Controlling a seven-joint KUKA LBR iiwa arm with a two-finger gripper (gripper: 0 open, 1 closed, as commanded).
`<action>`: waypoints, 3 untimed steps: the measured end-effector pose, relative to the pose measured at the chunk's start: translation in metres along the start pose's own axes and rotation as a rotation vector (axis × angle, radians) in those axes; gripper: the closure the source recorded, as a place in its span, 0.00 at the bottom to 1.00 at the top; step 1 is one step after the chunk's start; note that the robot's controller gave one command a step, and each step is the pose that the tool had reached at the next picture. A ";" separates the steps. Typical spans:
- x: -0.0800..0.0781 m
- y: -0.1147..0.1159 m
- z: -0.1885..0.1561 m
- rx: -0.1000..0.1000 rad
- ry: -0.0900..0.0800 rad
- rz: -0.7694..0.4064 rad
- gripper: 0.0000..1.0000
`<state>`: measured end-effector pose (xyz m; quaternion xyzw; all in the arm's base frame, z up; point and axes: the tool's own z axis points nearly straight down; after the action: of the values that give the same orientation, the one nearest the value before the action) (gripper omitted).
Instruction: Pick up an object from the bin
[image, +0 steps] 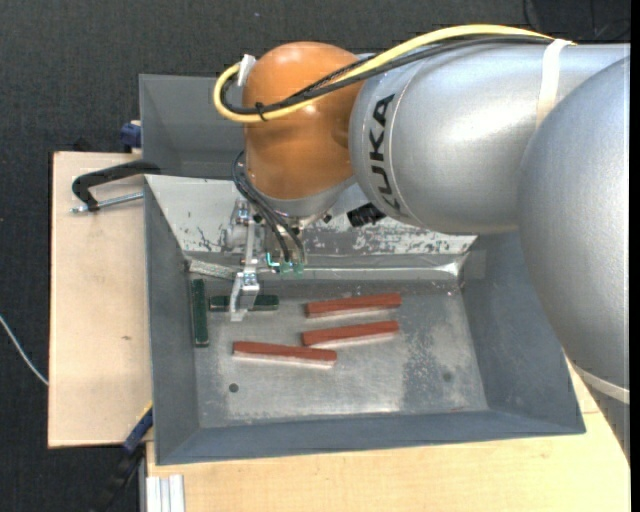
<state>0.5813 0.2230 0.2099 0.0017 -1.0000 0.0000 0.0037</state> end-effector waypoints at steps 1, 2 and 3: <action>-0.002 -0.001 -0.005 -0.002 -0.009 0.002 0.00; -0.002 -0.020 0.042 -0.005 -0.015 0.013 0.00; 0.019 -0.018 0.129 -0.012 -0.036 -0.053 1.00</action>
Offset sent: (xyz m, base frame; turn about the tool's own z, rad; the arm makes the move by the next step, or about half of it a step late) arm -0.0028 -0.0541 -0.1241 0.0353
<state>0.5619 0.2048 0.0813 0.0284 -0.9995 -0.0063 -0.0141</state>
